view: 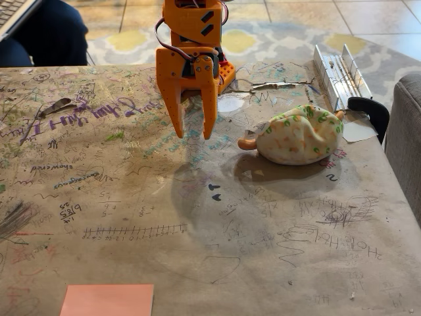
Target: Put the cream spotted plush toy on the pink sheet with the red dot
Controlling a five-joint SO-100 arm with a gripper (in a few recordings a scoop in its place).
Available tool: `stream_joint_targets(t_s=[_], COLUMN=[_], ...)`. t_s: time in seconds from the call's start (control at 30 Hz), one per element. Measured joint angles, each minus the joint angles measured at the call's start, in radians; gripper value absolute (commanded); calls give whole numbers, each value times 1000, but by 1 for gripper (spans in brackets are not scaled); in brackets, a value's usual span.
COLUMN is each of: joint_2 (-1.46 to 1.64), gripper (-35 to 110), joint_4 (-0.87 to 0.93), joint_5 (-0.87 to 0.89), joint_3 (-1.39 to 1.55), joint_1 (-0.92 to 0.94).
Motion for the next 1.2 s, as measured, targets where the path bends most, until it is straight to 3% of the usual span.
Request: stream_joint_targets(t_s=[1.03,1.2], joint_2=[-2,-3], gripper=[14,33], joint_4=[0,3], joint_5=[2,328], joint_3=[0,-78], joint_1=[-46,-44])
